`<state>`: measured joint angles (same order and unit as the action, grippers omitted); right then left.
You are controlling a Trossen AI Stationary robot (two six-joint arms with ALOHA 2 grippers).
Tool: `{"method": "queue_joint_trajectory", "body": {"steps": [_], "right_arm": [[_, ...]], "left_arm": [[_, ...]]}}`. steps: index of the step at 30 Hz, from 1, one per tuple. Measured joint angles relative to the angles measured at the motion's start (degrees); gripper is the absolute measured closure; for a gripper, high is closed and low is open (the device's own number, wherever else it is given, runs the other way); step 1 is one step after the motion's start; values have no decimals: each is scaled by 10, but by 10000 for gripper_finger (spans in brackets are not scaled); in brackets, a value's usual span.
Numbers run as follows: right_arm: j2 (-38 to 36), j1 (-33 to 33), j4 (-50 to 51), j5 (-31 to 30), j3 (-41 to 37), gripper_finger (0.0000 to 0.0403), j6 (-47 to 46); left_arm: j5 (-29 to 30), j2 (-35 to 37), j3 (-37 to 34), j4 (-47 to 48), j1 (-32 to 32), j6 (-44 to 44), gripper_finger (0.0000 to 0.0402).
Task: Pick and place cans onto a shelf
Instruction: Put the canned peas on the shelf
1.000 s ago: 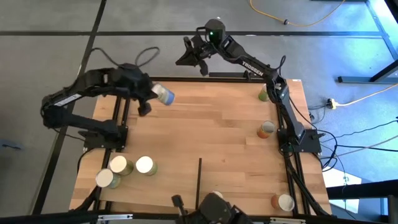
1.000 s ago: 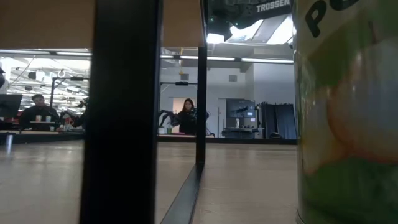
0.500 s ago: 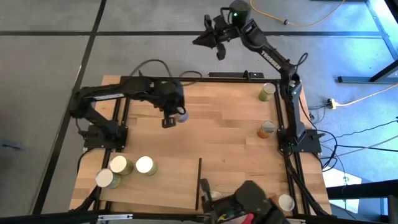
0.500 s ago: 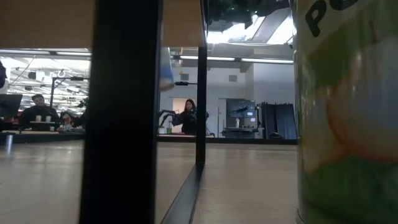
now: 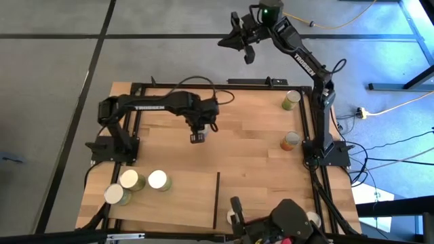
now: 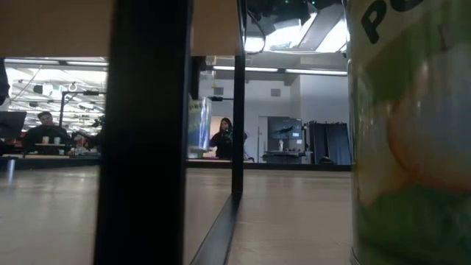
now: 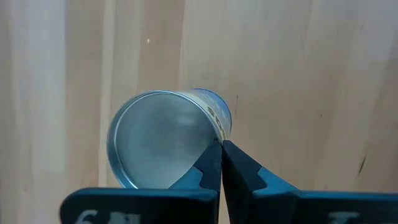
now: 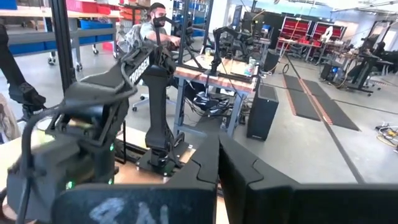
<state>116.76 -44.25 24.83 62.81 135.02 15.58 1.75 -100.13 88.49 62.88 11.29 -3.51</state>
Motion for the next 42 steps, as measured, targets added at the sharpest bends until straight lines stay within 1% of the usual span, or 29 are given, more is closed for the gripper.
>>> {"method": "queue_joint_trajectory", "body": {"steps": [7,14,16,22,28,35,38,40,42], "right_arm": [[-6,0,3,-1,0,393,1],[-6,0,4,-1,0,393,1],[-6,0,4,-1,0,393,1],[-6,0,4,-2,0,393,1],[-6,0,4,-2,0,393,1],[-6,0,4,-2,0,393,1],[-6,0,4,-2,0,393,1],[-6,0,11,-2,0,393,1],[-6,0,18,-2,0,393,1]], "left_arm": [[-25,-29,0,-26,1,-16,401],[-34,-53,0,-45,0,-32,401],[-39,-56,0,-37,1,-35,401],[-56,-63,0,-51,-2,-48,401],[-55,-65,0,-56,-2,-60,399],[-53,-65,0,-55,-2,-60,371],[-53,-65,0,-54,-2,-47,366],[-42,-63,0,-52,-2,-36,366],[-19,-50,0,-49,-2,-27,367]]}}
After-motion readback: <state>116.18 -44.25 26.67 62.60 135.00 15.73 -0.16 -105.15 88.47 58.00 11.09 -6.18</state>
